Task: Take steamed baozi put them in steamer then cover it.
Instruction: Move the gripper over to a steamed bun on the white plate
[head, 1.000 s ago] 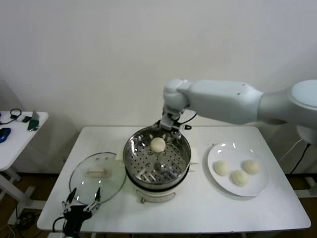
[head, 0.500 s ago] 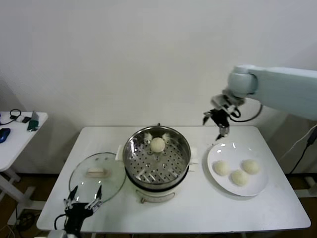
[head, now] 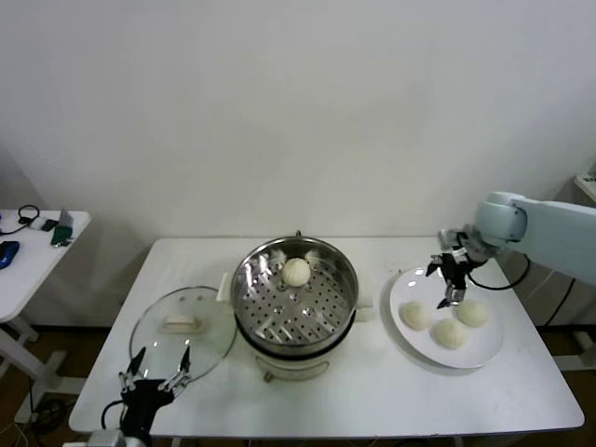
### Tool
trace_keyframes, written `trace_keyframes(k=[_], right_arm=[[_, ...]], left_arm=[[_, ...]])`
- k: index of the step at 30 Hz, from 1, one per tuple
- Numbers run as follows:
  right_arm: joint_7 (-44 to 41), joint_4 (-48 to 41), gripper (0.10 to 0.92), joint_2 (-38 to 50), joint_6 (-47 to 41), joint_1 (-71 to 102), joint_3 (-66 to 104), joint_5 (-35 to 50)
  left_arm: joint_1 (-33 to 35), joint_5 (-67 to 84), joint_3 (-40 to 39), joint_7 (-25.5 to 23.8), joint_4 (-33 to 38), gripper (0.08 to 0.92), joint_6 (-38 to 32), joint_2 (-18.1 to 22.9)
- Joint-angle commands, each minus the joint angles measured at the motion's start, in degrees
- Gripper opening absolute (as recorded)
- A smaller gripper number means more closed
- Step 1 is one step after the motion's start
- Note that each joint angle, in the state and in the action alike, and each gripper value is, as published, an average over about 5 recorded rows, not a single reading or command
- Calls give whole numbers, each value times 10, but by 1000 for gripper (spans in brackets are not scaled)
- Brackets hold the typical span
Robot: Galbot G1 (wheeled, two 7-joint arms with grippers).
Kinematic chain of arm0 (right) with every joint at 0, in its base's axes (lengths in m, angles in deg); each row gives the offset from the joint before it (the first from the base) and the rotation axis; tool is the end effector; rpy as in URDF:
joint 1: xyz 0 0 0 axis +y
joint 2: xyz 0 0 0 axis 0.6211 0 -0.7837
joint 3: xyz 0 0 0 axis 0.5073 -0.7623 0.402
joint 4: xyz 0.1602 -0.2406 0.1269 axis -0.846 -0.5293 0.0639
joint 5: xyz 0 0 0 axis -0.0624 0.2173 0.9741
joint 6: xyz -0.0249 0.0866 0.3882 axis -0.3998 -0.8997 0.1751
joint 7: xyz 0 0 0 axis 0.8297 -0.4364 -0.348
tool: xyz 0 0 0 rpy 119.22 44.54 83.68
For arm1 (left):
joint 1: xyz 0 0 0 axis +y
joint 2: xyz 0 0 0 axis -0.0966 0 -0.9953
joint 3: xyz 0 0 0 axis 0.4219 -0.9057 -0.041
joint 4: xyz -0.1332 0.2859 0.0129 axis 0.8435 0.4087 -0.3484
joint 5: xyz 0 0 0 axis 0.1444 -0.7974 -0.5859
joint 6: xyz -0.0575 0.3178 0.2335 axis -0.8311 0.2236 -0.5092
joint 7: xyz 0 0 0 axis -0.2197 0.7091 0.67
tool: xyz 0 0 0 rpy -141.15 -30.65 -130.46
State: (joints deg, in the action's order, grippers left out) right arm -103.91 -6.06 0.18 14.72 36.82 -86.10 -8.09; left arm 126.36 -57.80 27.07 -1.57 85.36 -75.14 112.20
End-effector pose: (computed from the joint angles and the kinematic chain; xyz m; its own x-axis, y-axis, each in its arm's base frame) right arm 0.5337 -0.1218 -0.1828 -0.1247 -0.1092 0.9862 -0.9922 0.0159 -0.1237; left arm 0.1783 0.0741 -0.2993 -0.9581 -0.0644 0.2790 -0.0566 0.9978 0.0356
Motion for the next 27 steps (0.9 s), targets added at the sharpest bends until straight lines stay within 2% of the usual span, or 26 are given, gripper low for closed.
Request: trace_keyframes(k=[1, 8, 14, 27], right_arm=[[23, -73, 823, -40, -29, 131, 83, -31], [18, -116, 823, -78, -27, 160, 102, -42], [8, -112, 818, -79, -25, 164, 106, -44], [-6, -110, 676, -82, -17, 136, 101, -65]], left_arm=[[4, 1, 4, 1, -1, 823, -2, 2], [7, 0, 5, 0, -2, 823, -6, 3], [9, 0, 6, 1, -5, 823, -9, 3], [6, -1, 3, 1, -7, 823, -9, 3]])
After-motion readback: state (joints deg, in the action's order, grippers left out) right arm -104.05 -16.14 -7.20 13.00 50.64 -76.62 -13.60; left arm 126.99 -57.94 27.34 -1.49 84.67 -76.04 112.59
